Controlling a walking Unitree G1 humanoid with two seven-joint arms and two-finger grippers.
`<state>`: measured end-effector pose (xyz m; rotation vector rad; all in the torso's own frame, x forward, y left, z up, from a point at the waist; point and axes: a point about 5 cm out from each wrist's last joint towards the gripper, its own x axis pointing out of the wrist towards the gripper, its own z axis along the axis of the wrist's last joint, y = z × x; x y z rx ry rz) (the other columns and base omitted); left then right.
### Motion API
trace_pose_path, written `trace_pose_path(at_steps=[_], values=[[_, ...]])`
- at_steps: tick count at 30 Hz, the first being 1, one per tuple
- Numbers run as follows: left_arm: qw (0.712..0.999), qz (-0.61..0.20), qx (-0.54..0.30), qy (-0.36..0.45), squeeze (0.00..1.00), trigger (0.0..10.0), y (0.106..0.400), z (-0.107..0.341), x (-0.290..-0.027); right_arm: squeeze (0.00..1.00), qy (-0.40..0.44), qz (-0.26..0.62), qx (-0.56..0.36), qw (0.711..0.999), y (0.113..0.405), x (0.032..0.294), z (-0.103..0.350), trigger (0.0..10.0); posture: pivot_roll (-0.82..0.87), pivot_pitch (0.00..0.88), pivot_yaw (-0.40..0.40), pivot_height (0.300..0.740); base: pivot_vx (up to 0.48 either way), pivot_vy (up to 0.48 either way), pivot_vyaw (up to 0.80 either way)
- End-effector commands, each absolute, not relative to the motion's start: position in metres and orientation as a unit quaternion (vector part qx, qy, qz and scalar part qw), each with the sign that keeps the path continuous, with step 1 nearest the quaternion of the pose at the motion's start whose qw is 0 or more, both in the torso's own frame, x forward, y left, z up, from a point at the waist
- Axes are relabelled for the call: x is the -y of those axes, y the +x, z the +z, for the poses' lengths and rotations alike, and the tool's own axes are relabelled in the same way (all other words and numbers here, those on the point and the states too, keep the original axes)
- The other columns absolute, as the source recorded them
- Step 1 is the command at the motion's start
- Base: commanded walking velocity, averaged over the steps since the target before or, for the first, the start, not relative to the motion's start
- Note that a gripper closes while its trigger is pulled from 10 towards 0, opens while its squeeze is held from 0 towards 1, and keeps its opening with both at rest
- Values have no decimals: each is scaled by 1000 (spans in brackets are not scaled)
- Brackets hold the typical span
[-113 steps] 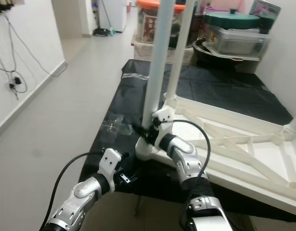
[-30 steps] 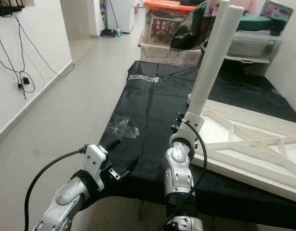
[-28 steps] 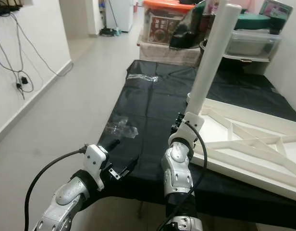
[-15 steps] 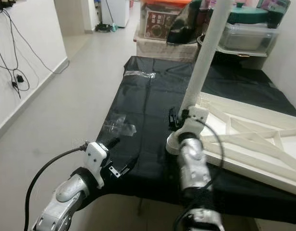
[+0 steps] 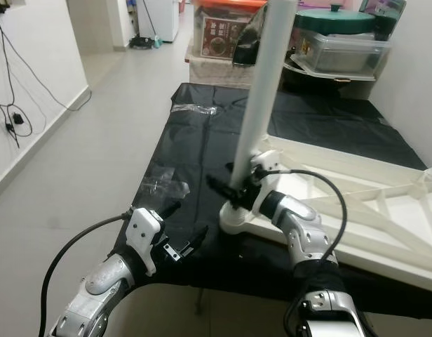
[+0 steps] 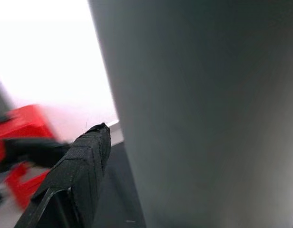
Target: Building children table
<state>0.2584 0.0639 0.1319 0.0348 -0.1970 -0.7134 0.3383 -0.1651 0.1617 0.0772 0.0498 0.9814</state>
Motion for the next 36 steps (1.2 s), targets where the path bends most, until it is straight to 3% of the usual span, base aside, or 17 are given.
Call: trace_pose_path(at_steps=[1, 2, 5, 6, 10, 11, 15, 16, 17, 18, 19, 20, 22, 25, 31, 32, 36], values=[[931, -353, 94, 21, 0, 10000, 259, 132, -62, 0, 38, 522, -37, 851, 336, 151, 159, 10000, 151, 0, -92, 740, 0, 0, 0], [930, -354, 93, 23, 0, 10000, 259, 131, -63, 0, 39, 529, -39, 847, 335, 149, 159, 6235, 149, 0, -93, 740, 0, 0, 0], [930, -355, 92, 24, 0, 10000, 259, 131, -63, 0, 39, 534, -40, 844, 335, 148, 159, 6235, 149, 0, -93, 740, 0, 0, 0], [930, -356, 89, 25, 0, 10000, 259, 129, -63, 0, 39, 515, -35, 856, 333, 146, 152, 0, 150, 0, -91, 740, 0, 0, 0], [930, -356, 88, 25, 0, 10000, 259, 129, -63, 0, 40, 505, -32, 862, 333, 146, 150, 0, 150, 0, -91, 740, 0, 0, 0], [930, -356, 87, 24, 0, 10000, 259, 128, -62, 0, 47, 445, -28, 894, 337, 149, 145, 0, 150, 0, -91, 740, 0, 0, 0], [930, -356, 86, 24, 0, 10000, 258, 128, -62, 0, 49, 391, -21, 919, 340, 154, 143, 0, 150, 0, -91, 740, 0, 0, 0], [930, -357, 85, 24, 0, 10000, 258, 127, -62, 0, 63, 283, -9, 957, 347, 163, 144, 0, 142, 0, -86, 740, 0, 0, 0], [930, -357, 85, 24, 0, 10000, 258, 127, -62, 0, 63, 283, -9, 957, 347, 163, 144, 0, 142, 0, -86, 740, 0, 0, 0], [930, -357, 83, 24, 0, 10000, 258, 126, -61, 0, 72, 156, -5, 985, 352, 175, 144, 0, 135, 0, -83, 740, 0, 0, 0], [930, -357, 83, 24, 0, 10000, 258, 126, -61, 0, 72, 156, -5, 985, 352, 175, 144, 0, 135, 0, -83, 740, 0, 0, 0], [930, -358, 82, 24, 0, 10000, 258, 125, -62, 0, 85, 38, -17, 996, 352, 186, 141, 0, 135, 0, -83, 740, 0, 0, 0], [929, -360, 80, 28, 0, 10000, 258, 123, -62, 0, 94, -139, -55, 984, 343, 200, 131, 0, 136, 0, -84, 740, 0, 0, 0], [929, -359, 79, 30, 0, 10000, 258, 122, -62, 0, 100, -233, -55, 966, 331, 199, 127, 0, 138, 0, -82, 740, 0, 0, 0], [930, -358, 81, 32, 0, 10000, 259, 122, -63, 0, 117, -281, -45, 952, 326, 177, 124, 0, 136, 0, -81, 740, 0, 0, 0], [930, -356, 80, 31, 0, 10000, 259, 122, -64, 0, 125, -246, -43, 960, 330, 164, 122, 10000, 138, 0, -83, 740, 0, 0, 0], [930, -356, 80, 30, 0, 10000, 259, 122, -64, 0, 129, -217, -33, 967, 333, 157, 124, 10000, 138, 0, -83, 740, 0, 0, 0]])
